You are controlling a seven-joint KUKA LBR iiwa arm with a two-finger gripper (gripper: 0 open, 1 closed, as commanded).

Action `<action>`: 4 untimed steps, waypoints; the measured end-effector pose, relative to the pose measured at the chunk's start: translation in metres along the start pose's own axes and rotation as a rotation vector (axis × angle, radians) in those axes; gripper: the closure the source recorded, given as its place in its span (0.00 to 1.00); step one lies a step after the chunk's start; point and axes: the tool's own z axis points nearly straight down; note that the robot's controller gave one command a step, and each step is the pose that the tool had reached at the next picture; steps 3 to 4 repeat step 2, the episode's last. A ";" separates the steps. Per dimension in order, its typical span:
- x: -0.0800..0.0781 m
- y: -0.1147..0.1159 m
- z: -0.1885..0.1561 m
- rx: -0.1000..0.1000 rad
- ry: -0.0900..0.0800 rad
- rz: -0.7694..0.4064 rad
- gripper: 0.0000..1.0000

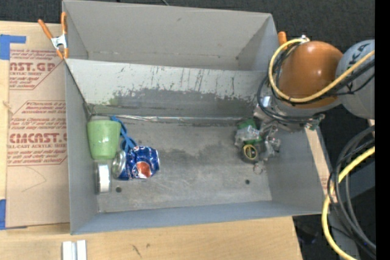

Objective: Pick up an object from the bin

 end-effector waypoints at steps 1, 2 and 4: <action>-0.004 -0.001 -0.098 0.006 0.005 0.001 1.00; -0.005 -0.001 -0.116 0.001 0.007 0.002 1.00; -0.005 -0.001 -0.116 0.001 0.007 0.002 1.00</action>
Offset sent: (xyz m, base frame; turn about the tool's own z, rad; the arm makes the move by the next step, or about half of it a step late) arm 0.0001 0.0001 0.0931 0.0000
